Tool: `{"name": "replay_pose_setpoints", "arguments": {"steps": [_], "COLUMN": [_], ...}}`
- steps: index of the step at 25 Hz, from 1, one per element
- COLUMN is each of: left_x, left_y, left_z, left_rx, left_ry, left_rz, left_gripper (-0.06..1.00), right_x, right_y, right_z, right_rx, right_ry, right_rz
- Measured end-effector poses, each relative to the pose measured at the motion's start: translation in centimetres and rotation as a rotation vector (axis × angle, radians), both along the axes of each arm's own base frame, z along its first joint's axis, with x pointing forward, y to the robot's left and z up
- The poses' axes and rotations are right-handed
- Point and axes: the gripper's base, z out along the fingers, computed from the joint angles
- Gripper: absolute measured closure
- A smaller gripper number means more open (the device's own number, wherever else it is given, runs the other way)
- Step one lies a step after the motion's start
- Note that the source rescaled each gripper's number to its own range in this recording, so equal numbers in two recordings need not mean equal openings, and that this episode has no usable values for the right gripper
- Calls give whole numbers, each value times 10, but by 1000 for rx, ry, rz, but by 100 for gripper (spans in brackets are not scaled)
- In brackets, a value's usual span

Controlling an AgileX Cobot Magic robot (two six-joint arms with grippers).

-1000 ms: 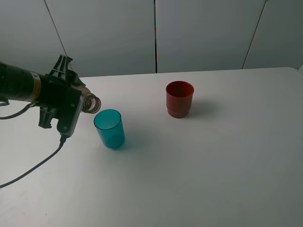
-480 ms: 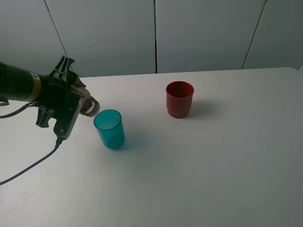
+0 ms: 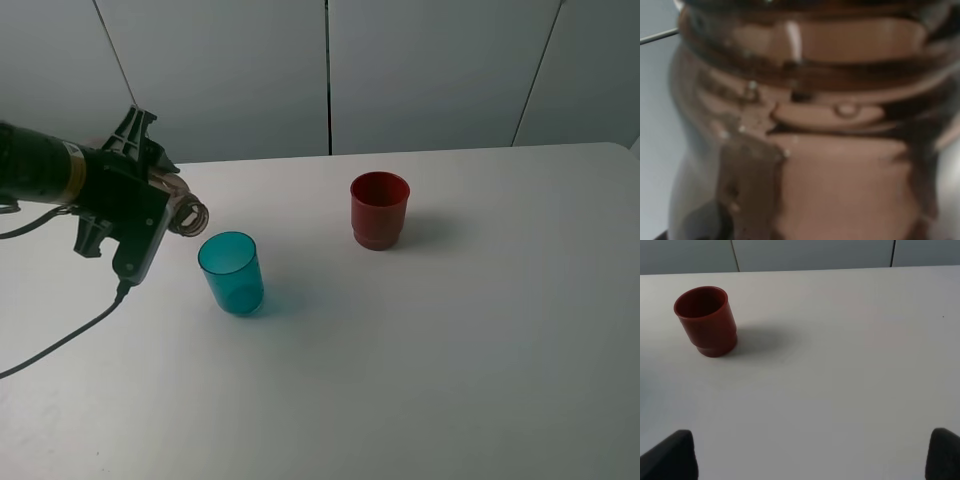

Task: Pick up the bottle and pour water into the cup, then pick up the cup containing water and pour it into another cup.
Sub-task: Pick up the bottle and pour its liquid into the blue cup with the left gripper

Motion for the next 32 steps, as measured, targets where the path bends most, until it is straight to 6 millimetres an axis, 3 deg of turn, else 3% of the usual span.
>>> {"name": "replay_pose_setpoints", "arguments": {"steps": [32], "left_x": [1], "left_y": [-2], "left_z": [2], "left_rx": [40], "left_ry": [-19], "left_rz": [-61], "left_gripper": [94], "right_x": [0], "right_y": [0], "right_z": [0], "right_rx": [0], "right_ry": [0], "right_rz": [0]}}
